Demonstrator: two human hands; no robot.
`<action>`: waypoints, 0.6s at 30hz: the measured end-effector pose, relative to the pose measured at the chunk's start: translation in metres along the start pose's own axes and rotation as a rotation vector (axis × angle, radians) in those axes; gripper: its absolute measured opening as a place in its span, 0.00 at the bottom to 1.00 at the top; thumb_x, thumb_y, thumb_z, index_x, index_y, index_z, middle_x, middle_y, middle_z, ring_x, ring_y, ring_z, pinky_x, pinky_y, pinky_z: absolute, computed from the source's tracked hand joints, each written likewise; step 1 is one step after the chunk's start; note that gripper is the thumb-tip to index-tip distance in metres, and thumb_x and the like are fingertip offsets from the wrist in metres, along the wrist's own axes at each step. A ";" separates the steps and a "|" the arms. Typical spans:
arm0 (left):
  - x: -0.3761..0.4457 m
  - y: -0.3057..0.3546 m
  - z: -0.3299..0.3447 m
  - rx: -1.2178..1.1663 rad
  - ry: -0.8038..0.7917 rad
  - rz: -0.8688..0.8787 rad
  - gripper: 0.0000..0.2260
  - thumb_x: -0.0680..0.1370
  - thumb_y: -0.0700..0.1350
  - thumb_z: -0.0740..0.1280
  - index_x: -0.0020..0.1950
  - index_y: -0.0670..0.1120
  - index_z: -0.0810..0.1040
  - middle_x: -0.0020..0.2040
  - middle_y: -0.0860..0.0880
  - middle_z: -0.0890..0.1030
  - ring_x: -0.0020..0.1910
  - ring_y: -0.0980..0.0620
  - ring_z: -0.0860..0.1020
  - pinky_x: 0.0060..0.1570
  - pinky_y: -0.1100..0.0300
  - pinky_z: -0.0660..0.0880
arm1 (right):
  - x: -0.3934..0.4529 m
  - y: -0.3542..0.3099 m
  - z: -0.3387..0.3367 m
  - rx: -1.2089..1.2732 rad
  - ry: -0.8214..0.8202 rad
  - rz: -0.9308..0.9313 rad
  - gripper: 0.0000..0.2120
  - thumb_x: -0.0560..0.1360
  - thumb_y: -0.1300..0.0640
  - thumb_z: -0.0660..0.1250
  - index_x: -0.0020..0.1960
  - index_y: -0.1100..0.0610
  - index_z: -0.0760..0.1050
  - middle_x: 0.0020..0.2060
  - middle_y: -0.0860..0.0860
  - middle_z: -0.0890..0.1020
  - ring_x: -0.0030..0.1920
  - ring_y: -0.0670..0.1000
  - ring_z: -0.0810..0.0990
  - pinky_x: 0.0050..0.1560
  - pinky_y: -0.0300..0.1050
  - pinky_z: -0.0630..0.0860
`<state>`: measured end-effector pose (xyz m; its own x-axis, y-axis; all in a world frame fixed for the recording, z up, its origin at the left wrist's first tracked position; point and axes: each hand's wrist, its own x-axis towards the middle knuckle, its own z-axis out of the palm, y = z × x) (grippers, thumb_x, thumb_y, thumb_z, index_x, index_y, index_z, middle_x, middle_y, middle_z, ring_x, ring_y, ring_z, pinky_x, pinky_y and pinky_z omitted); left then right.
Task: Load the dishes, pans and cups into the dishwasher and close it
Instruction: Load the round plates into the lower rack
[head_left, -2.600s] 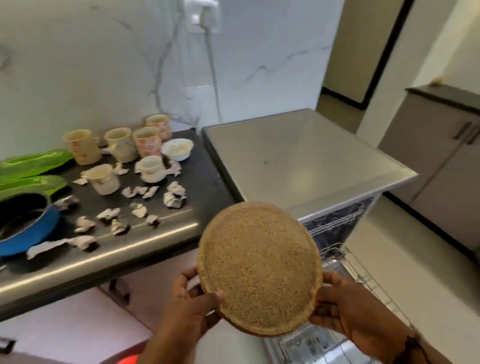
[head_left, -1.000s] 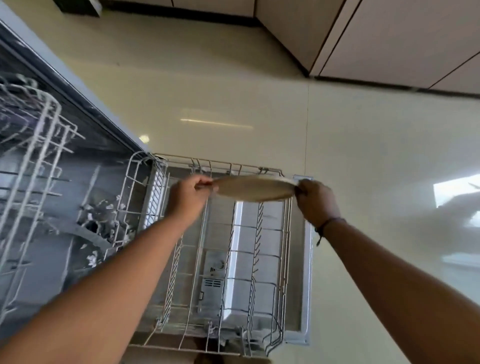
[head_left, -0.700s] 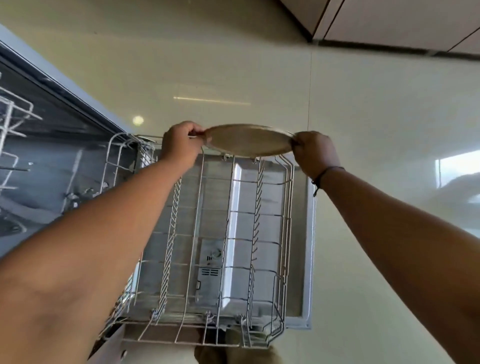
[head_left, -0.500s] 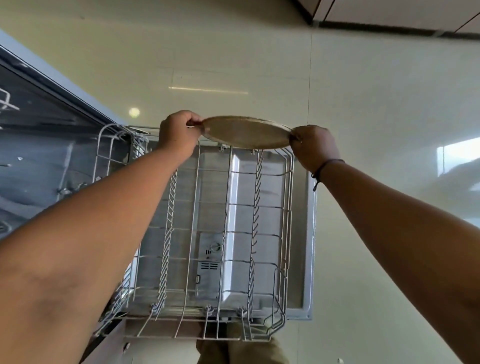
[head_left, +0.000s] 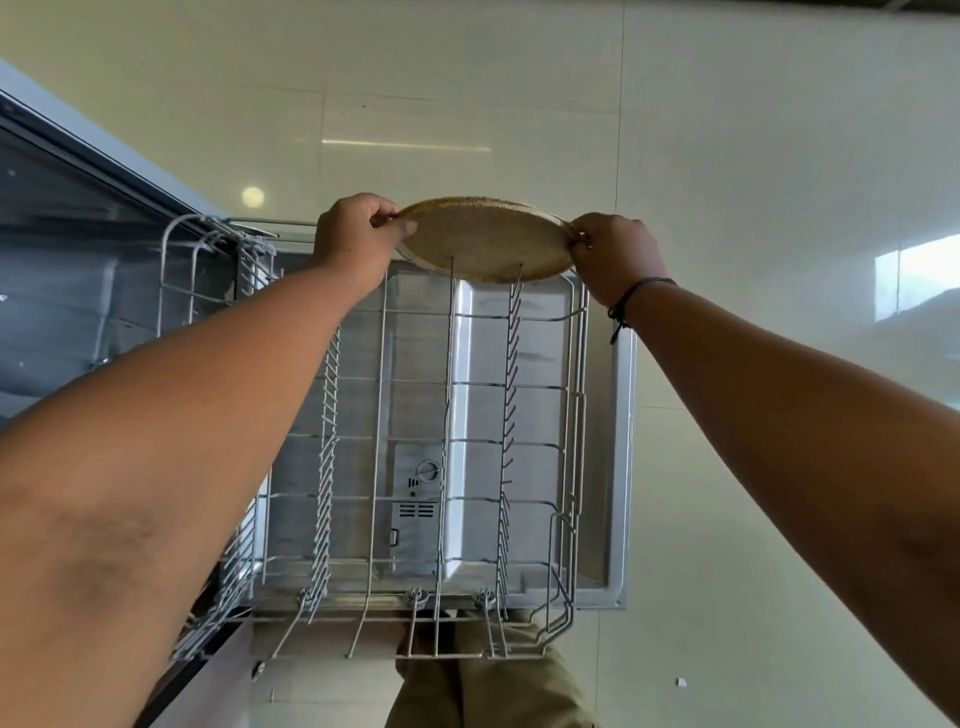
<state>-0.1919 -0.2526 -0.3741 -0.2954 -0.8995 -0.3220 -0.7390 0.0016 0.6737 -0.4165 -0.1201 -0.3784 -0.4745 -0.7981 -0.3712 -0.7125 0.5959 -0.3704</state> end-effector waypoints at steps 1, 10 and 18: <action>0.001 -0.001 0.001 0.002 0.000 0.000 0.12 0.75 0.48 0.70 0.56 0.44 0.81 0.50 0.47 0.82 0.48 0.50 0.79 0.48 0.62 0.73 | 0.001 -0.001 0.003 0.023 0.003 0.005 0.13 0.76 0.60 0.57 0.53 0.56 0.79 0.46 0.58 0.81 0.47 0.60 0.77 0.42 0.46 0.72; -0.021 0.002 -0.002 0.349 -0.341 0.034 0.29 0.76 0.49 0.68 0.75 0.50 0.61 0.71 0.44 0.69 0.68 0.42 0.69 0.65 0.53 0.68 | -0.018 -0.005 0.010 0.132 0.053 0.091 0.21 0.77 0.59 0.58 0.69 0.50 0.68 0.60 0.55 0.79 0.57 0.57 0.78 0.55 0.49 0.76; -0.097 -0.015 -0.037 0.578 -0.530 -0.010 0.31 0.79 0.52 0.64 0.77 0.46 0.55 0.78 0.44 0.55 0.75 0.41 0.58 0.72 0.48 0.59 | -0.086 -0.015 0.007 -0.046 0.001 -0.067 0.24 0.76 0.57 0.62 0.70 0.56 0.62 0.65 0.57 0.73 0.66 0.58 0.70 0.65 0.55 0.70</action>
<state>-0.1299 -0.1812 -0.3285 -0.4292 -0.5720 -0.6990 -0.8980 0.3529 0.2627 -0.3611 -0.0595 -0.3465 -0.4258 -0.8361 -0.3459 -0.7657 0.5366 -0.3546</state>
